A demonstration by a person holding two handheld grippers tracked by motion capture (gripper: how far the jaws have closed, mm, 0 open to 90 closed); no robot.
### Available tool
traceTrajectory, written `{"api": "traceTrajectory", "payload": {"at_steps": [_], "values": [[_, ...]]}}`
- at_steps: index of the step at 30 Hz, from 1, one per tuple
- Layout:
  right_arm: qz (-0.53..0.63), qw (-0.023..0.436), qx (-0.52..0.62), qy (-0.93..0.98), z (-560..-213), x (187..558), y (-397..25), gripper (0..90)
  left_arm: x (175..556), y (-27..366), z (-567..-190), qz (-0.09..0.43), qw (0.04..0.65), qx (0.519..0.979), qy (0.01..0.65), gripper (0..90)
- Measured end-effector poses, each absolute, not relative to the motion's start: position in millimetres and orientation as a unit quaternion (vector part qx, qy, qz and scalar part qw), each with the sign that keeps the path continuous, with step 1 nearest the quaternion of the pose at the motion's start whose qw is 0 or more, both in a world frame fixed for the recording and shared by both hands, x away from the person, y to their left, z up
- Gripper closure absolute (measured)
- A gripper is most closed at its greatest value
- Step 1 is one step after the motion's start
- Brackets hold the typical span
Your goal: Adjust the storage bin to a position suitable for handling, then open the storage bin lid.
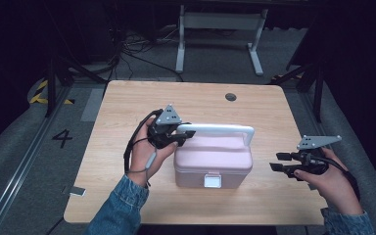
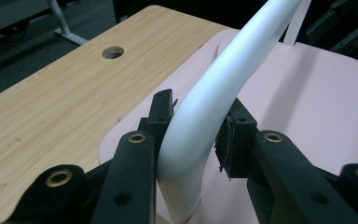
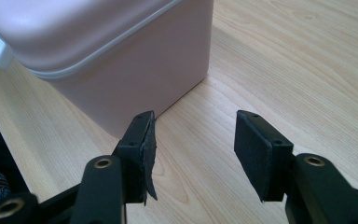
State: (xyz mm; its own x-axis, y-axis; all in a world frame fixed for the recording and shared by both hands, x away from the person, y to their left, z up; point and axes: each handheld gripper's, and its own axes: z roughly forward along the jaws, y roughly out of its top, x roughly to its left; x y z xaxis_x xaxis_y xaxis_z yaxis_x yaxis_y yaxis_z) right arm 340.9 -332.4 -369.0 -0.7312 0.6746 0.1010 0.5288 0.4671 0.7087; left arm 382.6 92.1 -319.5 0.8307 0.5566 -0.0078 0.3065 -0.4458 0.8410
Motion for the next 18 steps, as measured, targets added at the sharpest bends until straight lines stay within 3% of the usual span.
{"api": "traceTrajectory", "payload": {"at_steps": [5,10,18], "values": [[0.386,0.109,0.352,0.846,-363.9,338.0,-333.6,52.3,386.6,92.7,-312.4,0.128,0.459,0.841,0.257,69.9],[0.384,0.125,0.324,0.856,-358.3,335.3,-329.1,61.7,394.1,94.9,-306.5,0.108,0.470,0.837,0.260,68.5],[0.434,0.109,0.316,0.837,-348.5,330.4,-322.6,68.9,407.9,97.8,-301.1,0.085,0.476,0.832,0.272,68.6]]}}
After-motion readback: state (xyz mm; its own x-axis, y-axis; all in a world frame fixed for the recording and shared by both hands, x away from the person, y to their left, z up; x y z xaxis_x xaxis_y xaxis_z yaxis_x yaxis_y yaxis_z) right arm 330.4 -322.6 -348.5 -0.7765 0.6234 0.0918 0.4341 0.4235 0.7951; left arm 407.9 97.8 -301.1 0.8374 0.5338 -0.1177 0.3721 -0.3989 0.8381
